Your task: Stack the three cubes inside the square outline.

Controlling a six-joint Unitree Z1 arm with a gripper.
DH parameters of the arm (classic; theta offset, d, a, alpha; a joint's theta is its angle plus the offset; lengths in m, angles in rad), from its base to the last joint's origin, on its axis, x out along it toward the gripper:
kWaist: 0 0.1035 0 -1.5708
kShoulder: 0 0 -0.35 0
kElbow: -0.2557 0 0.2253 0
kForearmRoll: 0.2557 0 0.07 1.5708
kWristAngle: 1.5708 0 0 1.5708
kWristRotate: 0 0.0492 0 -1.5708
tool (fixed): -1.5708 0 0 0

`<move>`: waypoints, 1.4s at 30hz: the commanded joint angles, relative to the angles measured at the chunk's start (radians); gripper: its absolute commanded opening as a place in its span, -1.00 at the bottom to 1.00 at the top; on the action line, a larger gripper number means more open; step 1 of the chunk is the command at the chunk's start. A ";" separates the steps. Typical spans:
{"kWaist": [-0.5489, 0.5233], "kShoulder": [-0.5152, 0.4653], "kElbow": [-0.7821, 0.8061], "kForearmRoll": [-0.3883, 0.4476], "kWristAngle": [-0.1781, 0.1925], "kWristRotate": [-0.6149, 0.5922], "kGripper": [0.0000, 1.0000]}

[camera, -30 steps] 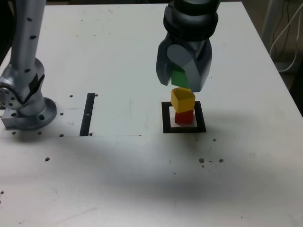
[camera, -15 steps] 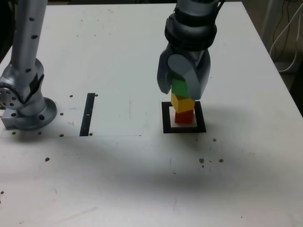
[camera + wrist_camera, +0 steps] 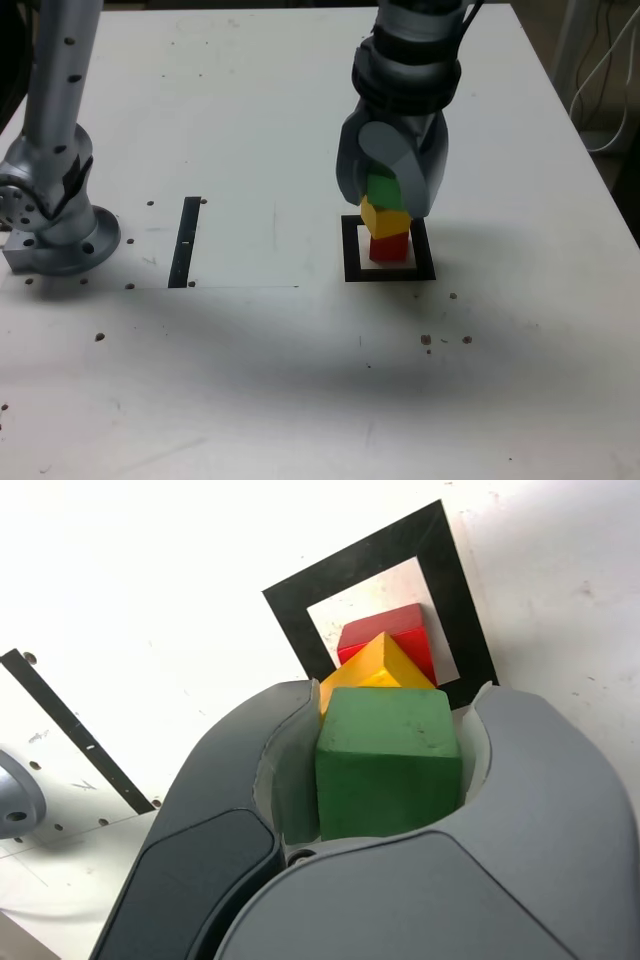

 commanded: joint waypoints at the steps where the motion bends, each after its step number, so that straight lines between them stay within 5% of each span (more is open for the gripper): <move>1: 0.002 -0.020 0.001 0.008 0.013 -0.007 0.82; 8: 0.001 -0.082 -0.002 0.017 0.042 -0.013 0.99; 28: 0.045 -0.309 0.178 0.074 -0.003 -0.015 0.99; 42: 0.062 -0.496 0.598 -0.102 -0.024 -0.090 0.99</move>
